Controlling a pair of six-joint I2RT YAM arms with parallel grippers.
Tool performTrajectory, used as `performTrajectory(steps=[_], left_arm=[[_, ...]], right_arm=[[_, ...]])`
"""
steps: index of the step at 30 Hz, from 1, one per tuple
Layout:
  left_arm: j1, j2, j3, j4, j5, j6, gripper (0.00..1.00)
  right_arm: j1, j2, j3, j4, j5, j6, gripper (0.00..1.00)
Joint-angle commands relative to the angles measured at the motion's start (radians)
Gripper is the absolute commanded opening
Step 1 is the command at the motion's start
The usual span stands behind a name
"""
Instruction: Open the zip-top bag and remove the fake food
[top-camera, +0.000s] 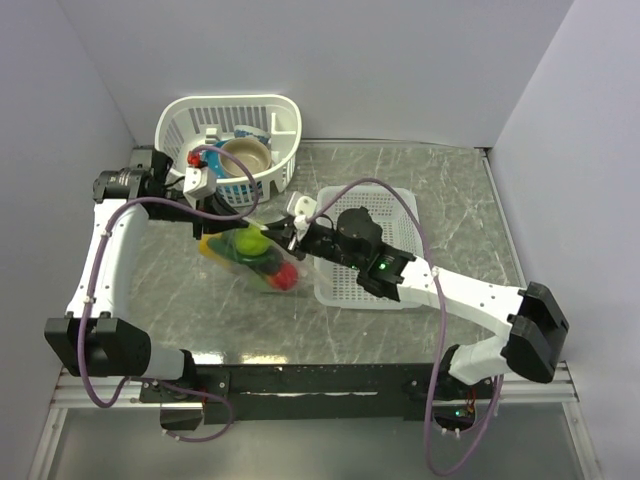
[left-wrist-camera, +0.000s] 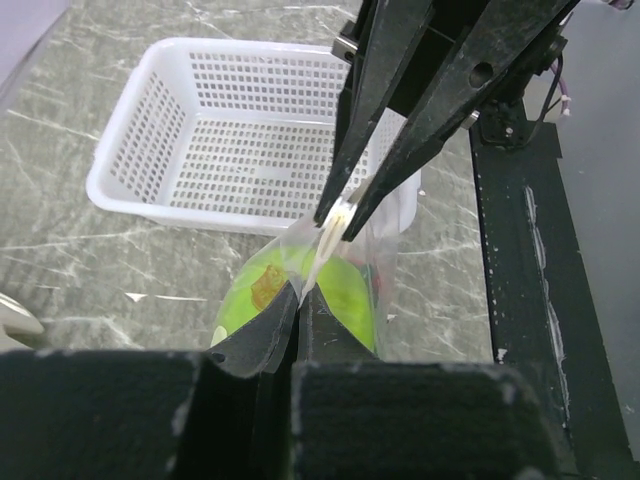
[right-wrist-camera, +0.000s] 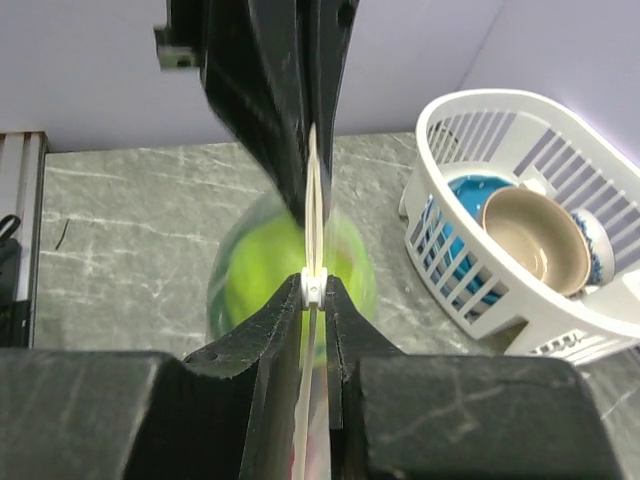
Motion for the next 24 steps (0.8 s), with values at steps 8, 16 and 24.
performTrajectory(steps=[8,16,24], left_arm=[[0.066,0.006,0.123,0.122,0.053,-0.12,0.01],[0.164,0.012,0.145,0.227,0.062,-0.192,0.01],[0.21,-0.019,0.109,0.241,0.058,-0.179,0.01]], right_arm=[[-0.014,-0.16,-0.242,-0.105,0.055,0.12,0.03],[-0.008,-0.206,-0.345,-0.16,0.046,0.213,0.05],[0.002,-0.154,-0.35,-0.257,0.09,0.213,0.13]])
